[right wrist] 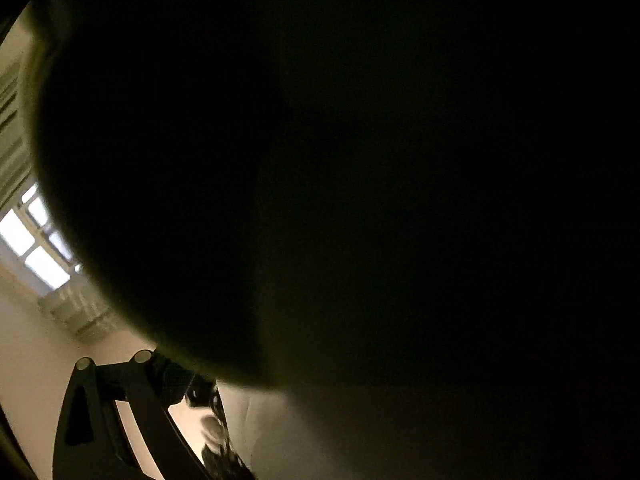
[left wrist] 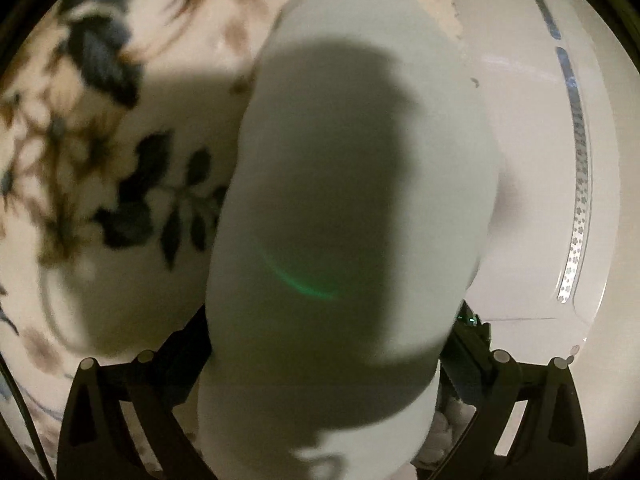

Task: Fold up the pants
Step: 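Lift the folded pants with both grippers and carry them onto the clothes stack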

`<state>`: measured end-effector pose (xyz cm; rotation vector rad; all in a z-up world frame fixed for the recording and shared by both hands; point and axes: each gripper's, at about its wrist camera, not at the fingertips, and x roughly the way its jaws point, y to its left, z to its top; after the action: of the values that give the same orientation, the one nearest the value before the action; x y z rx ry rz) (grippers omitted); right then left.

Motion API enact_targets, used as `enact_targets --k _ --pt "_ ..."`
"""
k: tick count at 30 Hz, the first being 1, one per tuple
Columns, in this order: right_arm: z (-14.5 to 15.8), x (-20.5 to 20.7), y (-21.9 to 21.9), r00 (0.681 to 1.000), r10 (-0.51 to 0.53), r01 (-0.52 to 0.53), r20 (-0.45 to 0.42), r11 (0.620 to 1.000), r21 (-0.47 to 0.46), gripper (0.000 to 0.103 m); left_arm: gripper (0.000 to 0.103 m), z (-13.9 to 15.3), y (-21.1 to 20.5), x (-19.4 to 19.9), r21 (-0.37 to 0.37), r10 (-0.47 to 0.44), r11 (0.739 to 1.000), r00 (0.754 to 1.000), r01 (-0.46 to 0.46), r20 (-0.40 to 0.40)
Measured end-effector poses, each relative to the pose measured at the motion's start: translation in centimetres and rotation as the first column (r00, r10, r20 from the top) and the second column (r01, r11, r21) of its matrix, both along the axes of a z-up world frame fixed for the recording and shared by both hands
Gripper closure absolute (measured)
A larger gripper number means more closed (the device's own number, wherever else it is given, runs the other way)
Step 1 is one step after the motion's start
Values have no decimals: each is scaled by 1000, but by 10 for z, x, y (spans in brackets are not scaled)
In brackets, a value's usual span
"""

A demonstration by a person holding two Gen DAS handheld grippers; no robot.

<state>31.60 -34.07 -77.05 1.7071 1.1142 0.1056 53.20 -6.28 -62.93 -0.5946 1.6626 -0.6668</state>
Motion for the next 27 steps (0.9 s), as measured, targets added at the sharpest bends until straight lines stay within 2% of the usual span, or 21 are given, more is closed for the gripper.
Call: enact_targets --k 2,3,4,5,13,17,22,26,27 --pt "17 5 4 1000 5 -3 28 998 -64 29 15 14 3 1 -17 9 1000 999 -8 41" --pt "26 6 5 999 19 -16 38 996 -93 33 20 21 6 0 -31 16 999 998 -14 55" --pt "39 8 8 997 36 -27 62 991 -131 43 23 26 9 1 -38 23 999 998 -20 63" --pt "49 8 10 996 45 -33 73 986 -162 47 24 32 12 1 -46 24 999 997 -21 72" --pt "132 11 19 982 116 -60 148 939 -337 53 25 70 21 -6 -102 14 995 989 1 146" --pt "179 30 13 972 141 -57 190 919 -389 53 25 103 32 22 -131 43 991 983 -20 180" --pt "241 85 9 945 190 -66 265 907 -415 53 25 150 41 94 -131 90 990 967 -60 238" --pt "272 179 11 910 241 -82 338 902 -423 53 25 189 42 180 -122 136 987 939 -102 316" --pt "280 216 10 895 259 -88 364 901 -425 53 25 200 41 209 -120 155 985 928 -121 338"
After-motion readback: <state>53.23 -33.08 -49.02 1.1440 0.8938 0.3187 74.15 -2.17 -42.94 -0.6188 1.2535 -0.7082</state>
